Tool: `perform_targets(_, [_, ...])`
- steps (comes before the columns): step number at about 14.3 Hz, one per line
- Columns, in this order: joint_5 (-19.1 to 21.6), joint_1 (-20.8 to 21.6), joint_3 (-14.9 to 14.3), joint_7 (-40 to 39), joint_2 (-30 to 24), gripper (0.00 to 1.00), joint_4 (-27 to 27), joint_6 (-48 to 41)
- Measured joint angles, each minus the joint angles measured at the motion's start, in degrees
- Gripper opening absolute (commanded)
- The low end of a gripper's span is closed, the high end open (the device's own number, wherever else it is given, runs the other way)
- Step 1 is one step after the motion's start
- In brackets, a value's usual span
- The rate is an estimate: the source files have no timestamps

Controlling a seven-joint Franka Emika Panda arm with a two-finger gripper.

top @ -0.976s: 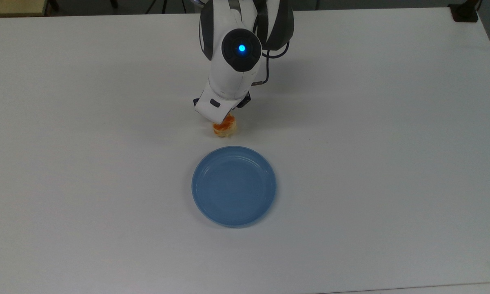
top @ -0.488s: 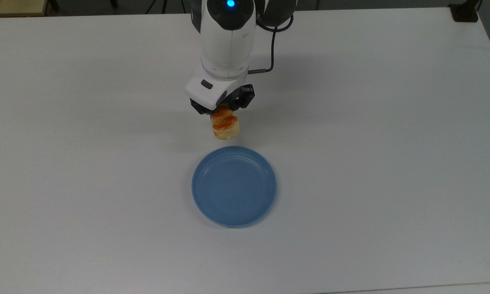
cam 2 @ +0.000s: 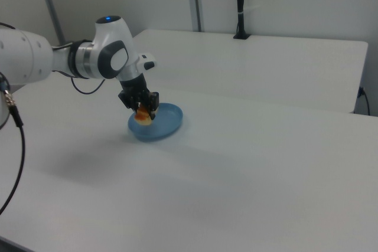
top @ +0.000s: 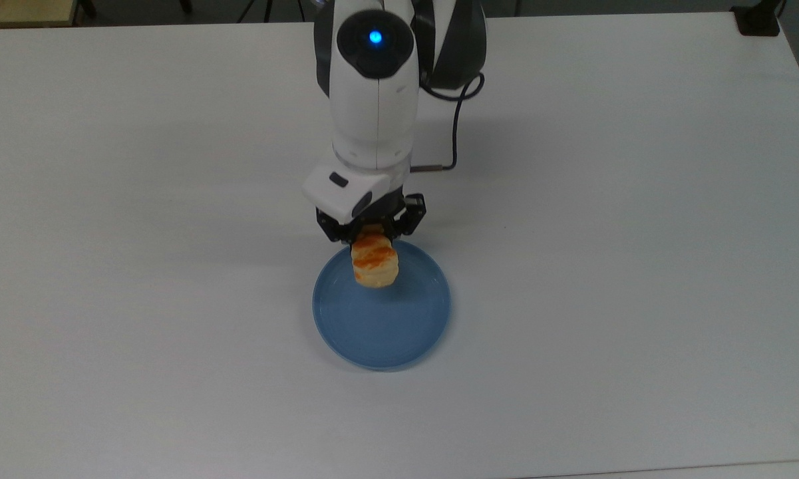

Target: Put the bread on a plate

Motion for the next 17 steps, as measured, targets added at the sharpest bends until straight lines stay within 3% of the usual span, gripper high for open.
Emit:
perform_targets(1, [0.0, 0.0, 0.0, 0.2, 1.8, 0.59, 1.7, 0.1])
perform_targets(4, [0.0, 0.0, -0.2, 2.0, 7.3, 1.00, 7.1, 0.1])
perform_targets(7, [-0.6, 0.3, -0.2, 4.5, 11.1, 1.00, 10.0, 2.1])
perform_targets(10, [-0.9, 0.3, -0.6, 5.9, 10.0, 1.00, 11.0, 2.2])
perform_targets(12, [-0.9, 0.0, -1.2, 6.0, 6.2, 1.00, 10.6, -1.7])
perform_targets(15, [-0.9, -0.6, -1.3, 6.0, -1.3, 1.00, 10.2, -14.7])
perform_targets(17, [-0.9, -1.4, -1.3, 6.0, -9.2, 1.00, 8.2, -22.9])
